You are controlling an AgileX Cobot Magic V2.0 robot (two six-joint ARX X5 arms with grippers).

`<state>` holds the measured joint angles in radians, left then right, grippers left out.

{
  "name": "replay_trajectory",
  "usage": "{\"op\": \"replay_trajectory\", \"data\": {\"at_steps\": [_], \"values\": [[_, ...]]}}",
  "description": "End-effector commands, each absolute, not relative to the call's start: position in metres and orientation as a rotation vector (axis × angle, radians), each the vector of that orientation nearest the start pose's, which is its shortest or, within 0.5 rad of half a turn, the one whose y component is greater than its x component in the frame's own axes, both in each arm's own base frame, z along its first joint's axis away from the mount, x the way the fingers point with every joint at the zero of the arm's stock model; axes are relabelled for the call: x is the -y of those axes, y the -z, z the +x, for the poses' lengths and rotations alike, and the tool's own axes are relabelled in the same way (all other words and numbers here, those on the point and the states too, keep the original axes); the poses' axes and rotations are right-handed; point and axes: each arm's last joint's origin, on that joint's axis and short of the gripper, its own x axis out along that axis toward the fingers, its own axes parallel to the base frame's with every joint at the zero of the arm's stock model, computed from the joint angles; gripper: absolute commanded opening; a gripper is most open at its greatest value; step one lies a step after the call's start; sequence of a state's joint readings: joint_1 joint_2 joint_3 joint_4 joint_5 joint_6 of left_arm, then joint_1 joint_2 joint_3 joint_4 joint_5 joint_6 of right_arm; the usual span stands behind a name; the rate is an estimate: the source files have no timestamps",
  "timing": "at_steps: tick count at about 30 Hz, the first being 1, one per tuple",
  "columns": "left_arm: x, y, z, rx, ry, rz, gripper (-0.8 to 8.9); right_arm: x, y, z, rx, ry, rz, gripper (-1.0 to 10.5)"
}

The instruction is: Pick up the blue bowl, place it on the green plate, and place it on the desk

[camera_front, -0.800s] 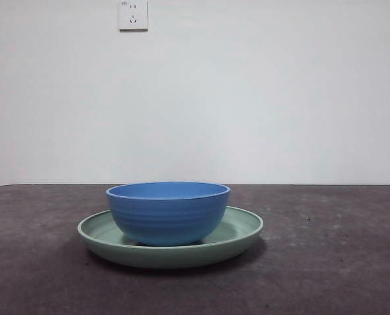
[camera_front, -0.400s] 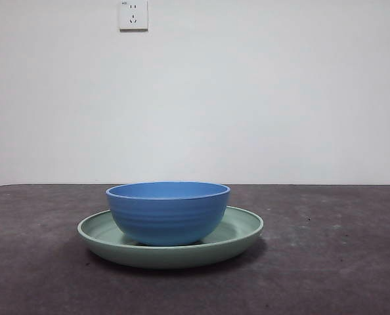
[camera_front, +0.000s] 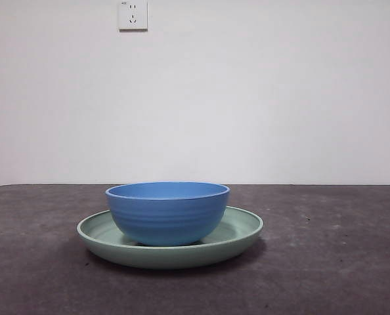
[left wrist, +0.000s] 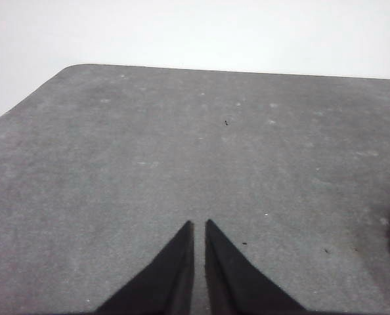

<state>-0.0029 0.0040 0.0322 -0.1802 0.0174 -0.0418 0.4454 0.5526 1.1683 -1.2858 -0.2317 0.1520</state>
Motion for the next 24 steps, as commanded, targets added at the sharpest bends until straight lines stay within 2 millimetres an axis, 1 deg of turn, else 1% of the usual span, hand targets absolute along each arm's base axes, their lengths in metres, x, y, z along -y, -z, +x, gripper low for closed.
{"op": "replay_trajectory", "data": {"at_steps": [1, 3, 6, 10, 13, 17, 19, 22, 24], "values": [[0.000, -0.149, 0.096, -0.180, 0.007, -0.031, 0.27, -0.019, -0.370, 0.031, -0.623, -0.572, -0.018, 0.2], [0.000, -0.149, 0.096, -0.180, 0.007, -0.031, 0.27, -0.018, -0.357, 0.035, -0.549, -0.512, -0.030, 0.2], [0.000, -0.149, 0.096, -0.180, 0.007, -0.031, 0.27, -0.015, -0.329, 0.047, -0.397, -0.395, -0.069, 0.2], [0.000, -0.149, 0.096, -0.180, 0.008, -0.031, 0.27, -0.012, -0.285, 0.062, -0.211, -0.283, -0.064, 0.2], [0.000, -0.149, 0.096, -0.180, 0.008, -0.031, 0.27, -0.009, -0.254, 0.072, -0.113, -0.205, -0.068, 0.2], [0.000, -0.149, 0.096, -0.180, 0.007, -0.031, 0.27, -0.007, -0.214, 0.083, -0.060, -0.144, -0.058, 0.2], [0.000, -0.149, 0.096, -0.180, 0.008, -0.031, 0.27, -0.006, -0.199, 0.088, -0.050, -0.134, -0.059, 0.2], [0.000, -0.149, 0.096, -0.180, 0.007, -0.031, 0.27, -0.005, -0.180, 0.094, -0.046, -0.086, -0.059, 0.2], [0.000, -0.149, 0.096, -0.180, 0.007, -0.031, 0.27, -0.005, -0.172, 0.096, -0.057, -0.075, -0.060, 0.2]]}}
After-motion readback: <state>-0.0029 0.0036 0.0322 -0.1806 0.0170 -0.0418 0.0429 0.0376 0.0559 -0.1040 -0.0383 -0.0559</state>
